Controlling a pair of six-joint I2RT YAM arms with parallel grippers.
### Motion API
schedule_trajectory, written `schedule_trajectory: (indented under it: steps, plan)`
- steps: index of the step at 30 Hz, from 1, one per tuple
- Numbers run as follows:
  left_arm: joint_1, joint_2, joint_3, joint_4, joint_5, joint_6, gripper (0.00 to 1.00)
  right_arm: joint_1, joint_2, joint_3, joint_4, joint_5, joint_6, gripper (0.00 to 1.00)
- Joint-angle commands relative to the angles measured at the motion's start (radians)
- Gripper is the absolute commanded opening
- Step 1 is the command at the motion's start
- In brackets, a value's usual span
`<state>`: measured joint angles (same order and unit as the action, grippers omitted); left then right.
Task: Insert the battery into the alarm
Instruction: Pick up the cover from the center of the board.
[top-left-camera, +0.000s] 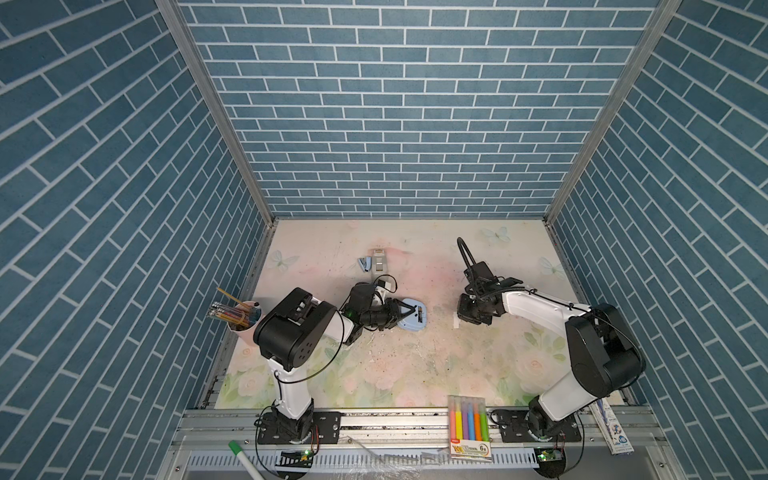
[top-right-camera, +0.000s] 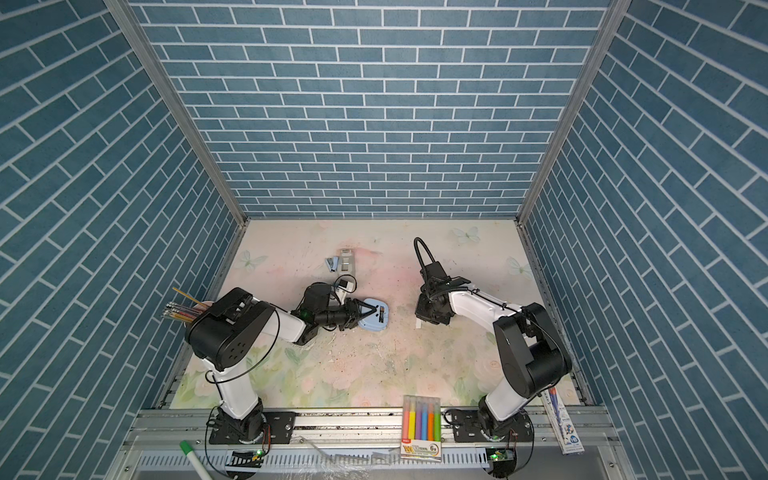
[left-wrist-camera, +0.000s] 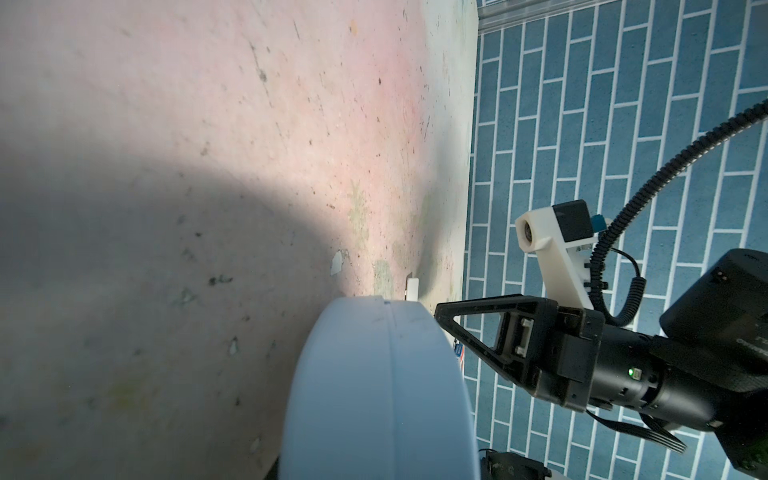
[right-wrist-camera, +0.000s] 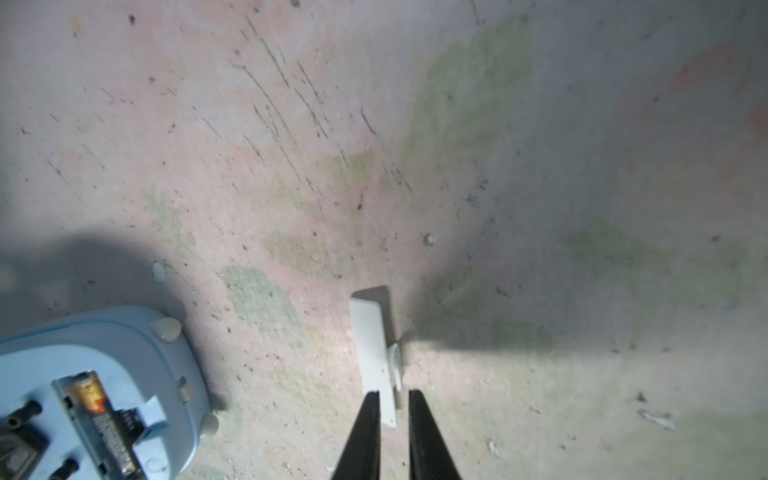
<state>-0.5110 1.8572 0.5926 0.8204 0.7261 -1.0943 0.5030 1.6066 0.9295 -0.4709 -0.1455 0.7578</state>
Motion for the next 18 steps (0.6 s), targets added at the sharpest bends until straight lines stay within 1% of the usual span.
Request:
schedule_trajectory:
  steps: [1, 6, 18]
  plan:
    - [-0.004, 0.035, -0.006, -0.097, -0.038, 0.02, 0.01, -0.007, 0.014, -0.027, 0.028, -0.035, -0.02, 0.16]
    - [-0.005, 0.035, -0.005, -0.094, -0.037, 0.021, 0.01, -0.016, 0.014, -0.047, 0.05, -0.028, -0.02, 0.16]
    - [-0.004, 0.035, -0.006, -0.096, -0.037, 0.02, 0.01, -0.036, 0.009, -0.092, 0.158, -0.08, -0.025, 0.16]
